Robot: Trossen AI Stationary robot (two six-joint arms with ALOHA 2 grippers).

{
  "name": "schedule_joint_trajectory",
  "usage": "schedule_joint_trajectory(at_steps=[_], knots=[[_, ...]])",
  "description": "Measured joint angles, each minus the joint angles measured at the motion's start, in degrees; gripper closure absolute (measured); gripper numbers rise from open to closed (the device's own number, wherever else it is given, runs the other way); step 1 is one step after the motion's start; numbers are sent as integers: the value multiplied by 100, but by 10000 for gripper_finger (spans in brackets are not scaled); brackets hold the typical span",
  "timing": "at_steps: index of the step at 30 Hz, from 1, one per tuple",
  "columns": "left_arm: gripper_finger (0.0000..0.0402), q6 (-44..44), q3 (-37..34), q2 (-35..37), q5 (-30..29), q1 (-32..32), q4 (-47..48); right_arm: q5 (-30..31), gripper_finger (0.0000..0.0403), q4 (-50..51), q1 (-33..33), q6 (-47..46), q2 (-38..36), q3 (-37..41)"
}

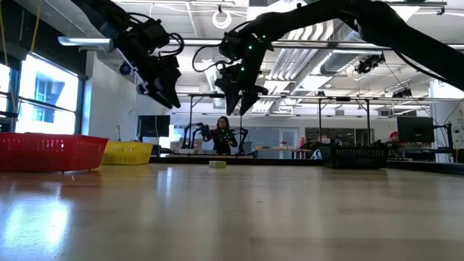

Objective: Sort & place blocks by color
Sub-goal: Put the green block into the yellow bin

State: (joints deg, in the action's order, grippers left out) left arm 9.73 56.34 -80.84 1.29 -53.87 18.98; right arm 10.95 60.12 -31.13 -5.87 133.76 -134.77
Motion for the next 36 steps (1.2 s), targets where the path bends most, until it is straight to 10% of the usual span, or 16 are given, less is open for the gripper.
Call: schedule_joint_trajectory(at_steps=[36], knots=[[167,-359,-2,-1765,450,1570,-1404,-40,153,306,-333,163,-27,-21]])
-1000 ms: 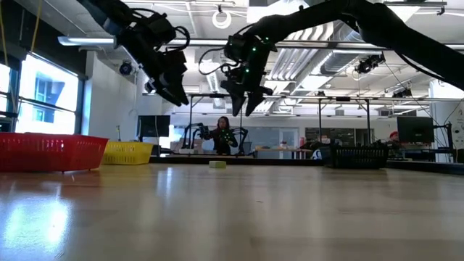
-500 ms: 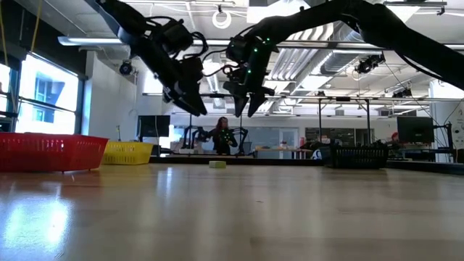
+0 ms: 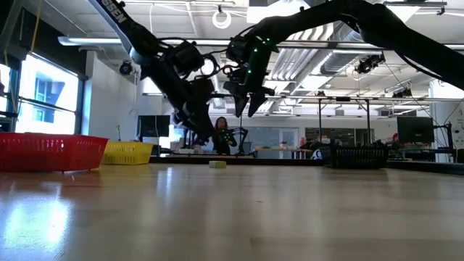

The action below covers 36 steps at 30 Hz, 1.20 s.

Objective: Sort & place blocks by color
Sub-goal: Put the green block into the yellow bin

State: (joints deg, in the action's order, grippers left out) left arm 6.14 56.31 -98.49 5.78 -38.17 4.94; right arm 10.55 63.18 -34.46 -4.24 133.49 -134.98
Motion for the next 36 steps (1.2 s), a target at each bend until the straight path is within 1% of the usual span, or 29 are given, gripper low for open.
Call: schedule_joint_trajectory(at_steps=[7,10,18,22,26,29,36], knots=[[167,-133,0,-447,169,4,-343,0,153,0,0,-83,0,0],[167,-297,0,-598,119,4,-495,0,153,0,0,-84,0,0],[167,-318,1,-931,27,4,-674,0,153,2,0,-84,0,4],[167,-305,126,-1058,-129,11,-640,2,153,0,-1,-84,0,4],[167,-301,303,-1164,-131,44,-615,2,153,2,0,-84,-4,4],[167,-299,373,-1173,-122,87,-427,0,153,4,0,-84,-7,4],[167,-296,381,-1171,-231,125,-297,-7,153,-1,0,-82,-7,4]])
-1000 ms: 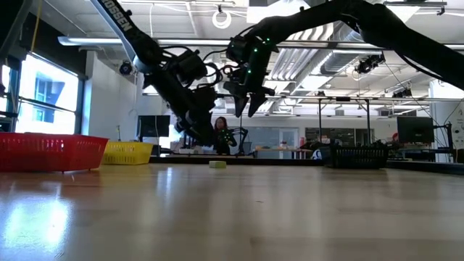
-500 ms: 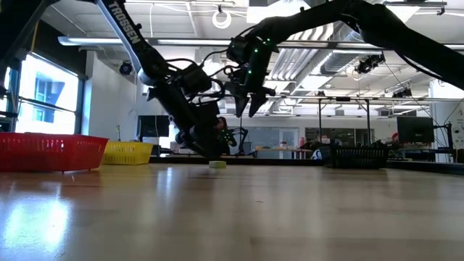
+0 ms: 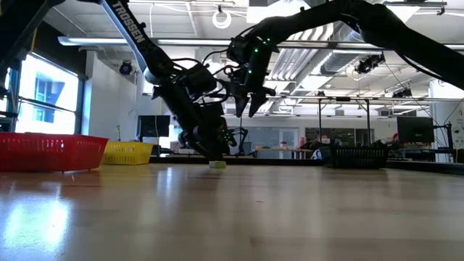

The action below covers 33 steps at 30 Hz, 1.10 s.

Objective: Sort & place blocks by color
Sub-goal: Put the green block into the yellow bin

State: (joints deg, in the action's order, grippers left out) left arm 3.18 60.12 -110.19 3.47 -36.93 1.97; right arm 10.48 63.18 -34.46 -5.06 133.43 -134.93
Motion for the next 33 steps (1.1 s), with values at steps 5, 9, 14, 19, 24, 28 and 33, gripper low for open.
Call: schedule_joint_trajectory(at_steps=[5,9,14,19,24,28,33], knots=[[167,0,0,-2,-172,0,48,-2,153,0,0,0,0,0],[167,169,190,-108,-265,-2,423,-2,153,-1,0,-30,0,0],[167,372,777,-469,-429,50,1053,3,153,5,-4,-91,0,0],[167,673,1170,-685,-556,76,1493,-2,153,106,-7,-111,0,0],[174,670,1208,-706,-456,50,1585,46,153,146,-2,-96,0,0],[215,775,1208,-711,-340,19,1590,46,153,146,-4,-92,0,0],[297,991,1202,-677,-279,-19,1607,42,153,169,-2,-92,0,0]])
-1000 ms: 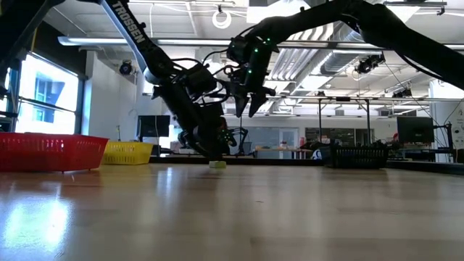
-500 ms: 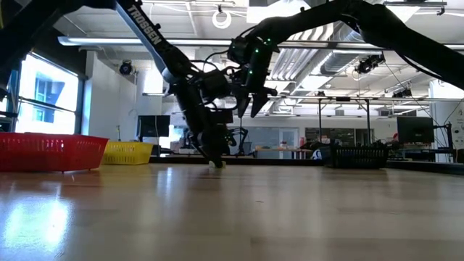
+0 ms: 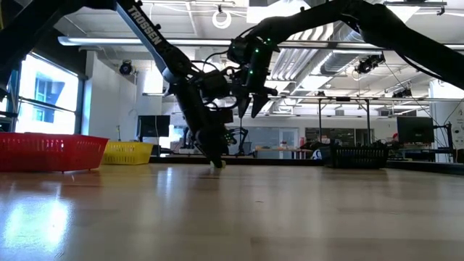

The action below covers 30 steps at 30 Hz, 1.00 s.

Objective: Sort & place blocks by color
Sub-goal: Put the green block into the yellow bin

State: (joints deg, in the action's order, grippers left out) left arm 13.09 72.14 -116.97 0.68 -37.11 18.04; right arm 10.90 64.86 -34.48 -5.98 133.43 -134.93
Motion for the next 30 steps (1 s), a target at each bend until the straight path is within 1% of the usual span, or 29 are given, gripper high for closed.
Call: schedule_joint_trajectory(at_steps=[5,7,11,21,24,27,30], knots=[[300,188,-32,203,179,-92,320,-43,153,166,11,0,0,0],[300,225,-42,376,303,-157,482,-42,153,220,11,15,0,0],[300,232,-28,711,361,-315,685,-38,153,220,9,87,0,0],[300,63,-26,1466,283,-1008,1425,-13,153,224,4,197,0,0],[300,25,-30,1627,-24,-1223,1572,-13,153,220,2,200,0,0],[300,-88,-230,1849,-462,-1417,1636,-13,153,224,2,246,0,0],[300,-312,-527,2138,-632,-1647,1762,-11,153,225,2,261,0,0]])
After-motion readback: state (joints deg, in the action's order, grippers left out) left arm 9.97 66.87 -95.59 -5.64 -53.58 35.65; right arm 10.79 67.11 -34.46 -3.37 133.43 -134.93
